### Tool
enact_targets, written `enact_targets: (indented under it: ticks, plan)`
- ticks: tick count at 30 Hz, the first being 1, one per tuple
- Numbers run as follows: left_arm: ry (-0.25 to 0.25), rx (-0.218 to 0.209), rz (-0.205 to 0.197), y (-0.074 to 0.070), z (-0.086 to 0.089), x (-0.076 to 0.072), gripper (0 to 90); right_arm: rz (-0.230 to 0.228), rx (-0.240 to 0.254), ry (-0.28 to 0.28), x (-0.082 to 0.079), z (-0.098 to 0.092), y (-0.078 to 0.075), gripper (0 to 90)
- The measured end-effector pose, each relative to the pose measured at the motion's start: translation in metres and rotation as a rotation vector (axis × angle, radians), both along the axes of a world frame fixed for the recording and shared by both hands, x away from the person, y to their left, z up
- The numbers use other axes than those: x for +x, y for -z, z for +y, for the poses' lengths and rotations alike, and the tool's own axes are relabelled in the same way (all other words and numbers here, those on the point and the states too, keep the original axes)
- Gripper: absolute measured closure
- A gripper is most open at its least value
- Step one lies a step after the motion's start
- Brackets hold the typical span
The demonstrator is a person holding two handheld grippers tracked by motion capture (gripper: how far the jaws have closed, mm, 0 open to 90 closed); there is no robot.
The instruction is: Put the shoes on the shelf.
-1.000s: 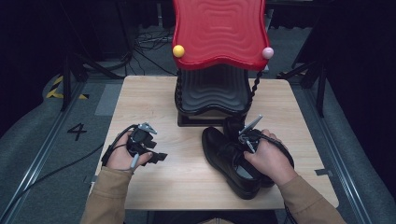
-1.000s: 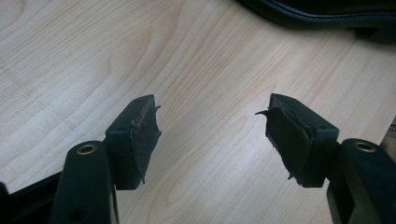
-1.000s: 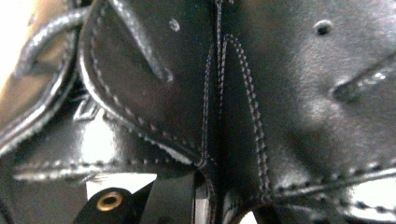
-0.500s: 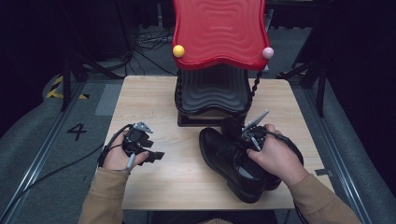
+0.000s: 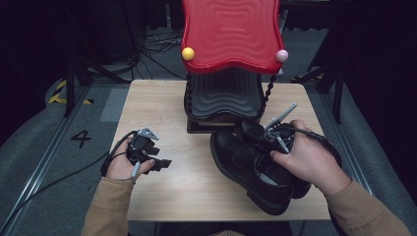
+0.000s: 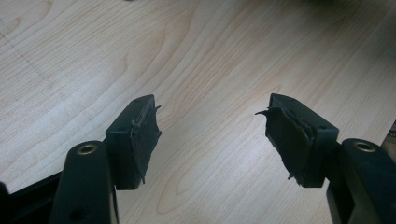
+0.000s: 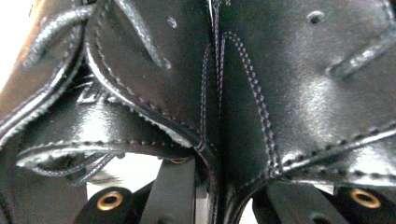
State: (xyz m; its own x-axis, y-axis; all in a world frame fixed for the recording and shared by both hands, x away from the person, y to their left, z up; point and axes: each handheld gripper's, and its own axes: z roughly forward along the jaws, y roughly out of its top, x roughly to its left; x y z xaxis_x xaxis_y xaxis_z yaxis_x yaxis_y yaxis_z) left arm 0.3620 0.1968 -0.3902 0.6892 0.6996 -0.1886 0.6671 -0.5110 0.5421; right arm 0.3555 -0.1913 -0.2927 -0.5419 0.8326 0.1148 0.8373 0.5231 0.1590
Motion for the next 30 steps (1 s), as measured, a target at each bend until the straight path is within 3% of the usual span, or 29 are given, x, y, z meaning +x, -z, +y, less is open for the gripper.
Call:
enact_targets:
  ticks: [11, 30]
  plan:
    - [-0.015, -0.005, -0.004, -0.001, 0.004, 0.000, 34.6, -0.043, 0.015, 0.002, -0.006, -0.005, -0.047, 82.1]
    - [-0.031, -0.014, -0.017, -0.005, 0.012, -0.002, 34.6, -0.107, 0.058, 0.009, 0.002, -0.007, -0.127, 82.1]
